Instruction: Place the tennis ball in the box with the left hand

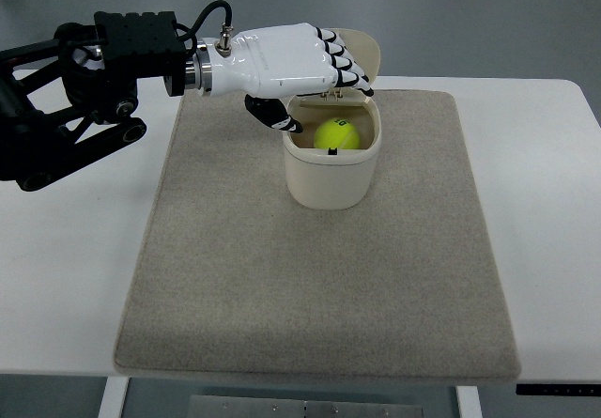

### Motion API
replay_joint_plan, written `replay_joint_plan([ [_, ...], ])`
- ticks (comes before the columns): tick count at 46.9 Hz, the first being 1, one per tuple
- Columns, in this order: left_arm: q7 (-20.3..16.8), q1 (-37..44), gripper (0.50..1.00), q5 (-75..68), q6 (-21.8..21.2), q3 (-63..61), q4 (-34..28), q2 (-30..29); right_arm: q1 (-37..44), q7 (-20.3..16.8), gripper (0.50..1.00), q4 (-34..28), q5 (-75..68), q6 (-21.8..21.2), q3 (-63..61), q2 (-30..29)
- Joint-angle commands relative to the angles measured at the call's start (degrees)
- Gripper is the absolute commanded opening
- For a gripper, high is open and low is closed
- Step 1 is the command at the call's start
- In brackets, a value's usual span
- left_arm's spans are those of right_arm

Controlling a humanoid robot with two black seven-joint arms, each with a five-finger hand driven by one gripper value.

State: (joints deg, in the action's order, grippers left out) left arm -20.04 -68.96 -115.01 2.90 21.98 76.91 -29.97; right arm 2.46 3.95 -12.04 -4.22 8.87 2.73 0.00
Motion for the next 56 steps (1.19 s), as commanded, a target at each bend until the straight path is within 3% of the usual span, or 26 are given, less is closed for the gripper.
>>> replay_joint_plan([
  [1,0.0,0.0,0.881,0.2,0.0,-0.3,0.1,-0.2,0.0,0.0,0.901,0.0,-0.1,0.0,0.0,0.0],
  [13,-0.2,-0.1,0.889,2.1,-0.1,-0.7,2.5,-4.1,0.0,0.0,0.903,0.0,0.0,-0.1,0.0,0.0],
  [15,-0.2,-0.1,0.925,3.9,-0.2,-0.9,2.8,-5.2,0.0,0.0,0.903,0.0,0.0,0.0,0.0,0.0],
  [16,-0.2,-0.1,0.951,5.1,-0.3,-1.2,2.8,-5.7,0.0,0.0,0.903,0.0,0.0,0.0,0.0,0.0],
  [22,-0.2,0.0,0.988,15.9,-0.3,-3.3,3.8,-10.2,0.0,0.0,0.903,0.0,0.0,-0.1,0.0,0.0],
  [31,-0.2,2.2,0.99,33.3,-0.4,-4.3,3.3,-14.3,0.0,0.0,0.901,0.0,0.0,0.0,0.0,0.0],
  [47,-0.2,11.8,0.992,68.9,-0.4,-4.3,-4.7,-11.5,0.0,0.0,0.903,0.0,0.0,0.0,0.0,0.0],
  [56,-0.2,16.5,0.992,74.8,-0.4,-3.5,-11.1,-5.4,0.0,0.0,0.903,0.0,0.0,0.0,0.0,0.0],
])
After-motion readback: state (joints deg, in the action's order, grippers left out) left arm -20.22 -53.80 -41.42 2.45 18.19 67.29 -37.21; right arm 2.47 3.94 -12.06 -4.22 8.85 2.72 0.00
